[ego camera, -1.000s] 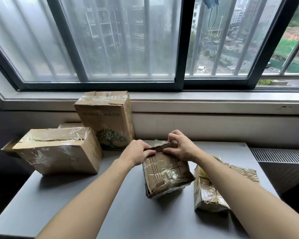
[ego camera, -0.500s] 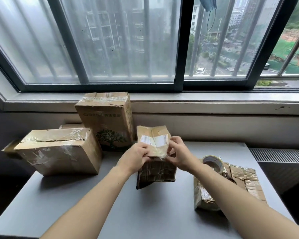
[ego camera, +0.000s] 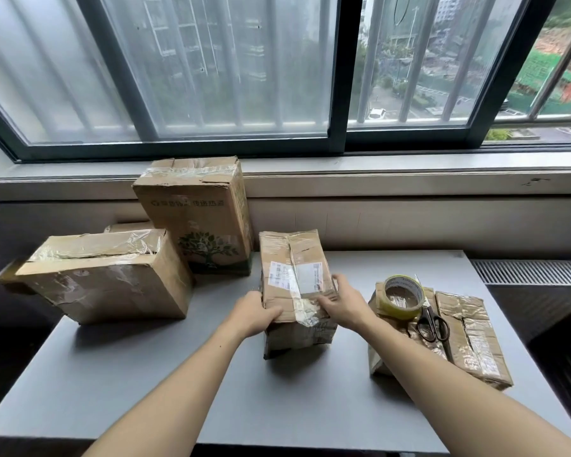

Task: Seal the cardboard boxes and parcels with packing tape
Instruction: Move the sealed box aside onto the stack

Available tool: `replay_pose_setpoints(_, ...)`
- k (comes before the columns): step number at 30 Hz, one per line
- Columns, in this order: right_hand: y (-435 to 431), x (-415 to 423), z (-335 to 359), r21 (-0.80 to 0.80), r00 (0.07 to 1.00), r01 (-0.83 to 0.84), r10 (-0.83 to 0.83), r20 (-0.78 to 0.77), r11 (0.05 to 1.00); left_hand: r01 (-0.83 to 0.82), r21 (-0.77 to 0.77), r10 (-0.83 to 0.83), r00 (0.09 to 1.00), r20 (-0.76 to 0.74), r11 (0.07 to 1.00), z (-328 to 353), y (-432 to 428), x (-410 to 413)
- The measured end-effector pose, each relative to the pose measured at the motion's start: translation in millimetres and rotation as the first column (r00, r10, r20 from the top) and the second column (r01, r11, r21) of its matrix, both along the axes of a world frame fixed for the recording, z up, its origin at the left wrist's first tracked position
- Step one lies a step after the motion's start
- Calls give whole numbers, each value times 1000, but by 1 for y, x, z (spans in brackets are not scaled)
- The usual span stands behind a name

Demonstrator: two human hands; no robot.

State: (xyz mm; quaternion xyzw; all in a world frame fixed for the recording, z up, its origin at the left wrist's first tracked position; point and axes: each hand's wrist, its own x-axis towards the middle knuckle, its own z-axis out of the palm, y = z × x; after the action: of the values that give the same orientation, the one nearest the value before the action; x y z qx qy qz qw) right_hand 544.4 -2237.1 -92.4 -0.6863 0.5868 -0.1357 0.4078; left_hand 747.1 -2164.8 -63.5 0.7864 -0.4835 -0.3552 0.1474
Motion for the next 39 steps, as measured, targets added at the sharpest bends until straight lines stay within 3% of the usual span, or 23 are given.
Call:
replay_pose_setpoints(3, -5, 1, 26, -104, 994, 23, -12, 106, 994, -145, -198, 144, 989, -18, 969, 26, -11, 3)
replay_pose_setpoints(7, -9, 12, 72, -46, 946, 84, -65, 317, 995, -250, -390, 239, 968, -78, 886, 71, -36, 4)
replay_pose_setpoints(10, -5, 17, 91, 22, 903, 69, -72, 423, 997, -156, -480, 227, 969, 92, 863, 97, -56, 5)
replay_pose_setpoints(13, 1, 16, 91, 94, 922, 17, -52, 384, 995, 8, -402, 104, 961, 255, 916, 107, -69, 8)
replay_pose_setpoints(16, 10, 14, 80, 132, 981, -53, 27, 194, 990, 134, -243, -37, 929, 368, 961, 89, -72, 8)
replay_pose_setpoints(19, 9, 10, 74, -75, 984, -139, 130, -122, 987, 225, -214, -109, 887, 448, 950, 71, -70, 1)
replay_pose_setpoints(21, 1, 8, 73, -190, 966, -177, 134, -220, 966, 214, -178, -122, 899, 422, 961, 71, -69, -4)
replay_pose_setpoints(24, -5, 9, 70, -227, 986, -155, 137, -94, 962, 189, -78, -139, 894, 426, 979, 74, -68, -4)
replay_pose_setpoints(27, 0, 12, 68, -154, 994, -110, 110, -11, 982, 164, -93, -100, 872, 479, 982, 75, -68, 3)
replay_pose_setpoints(33, -8, 17, 56, -244, 997, 19, -36, -67, 970, 115, -223, -21, 922, 387, 968, 81, -61, 21)
replay_pose_setpoints(35, -9, 19, 53, -196, 996, 63, -75, -57, 979, 114, -204, -30, 926, 377, 972, 82, -60, 21)
replay_pose_setpoints(39, -3, 23, 57, -64, 997, 39, -35, 65, 997, 117, -165, -101, 989, 105, 979, 87, -58, 21)
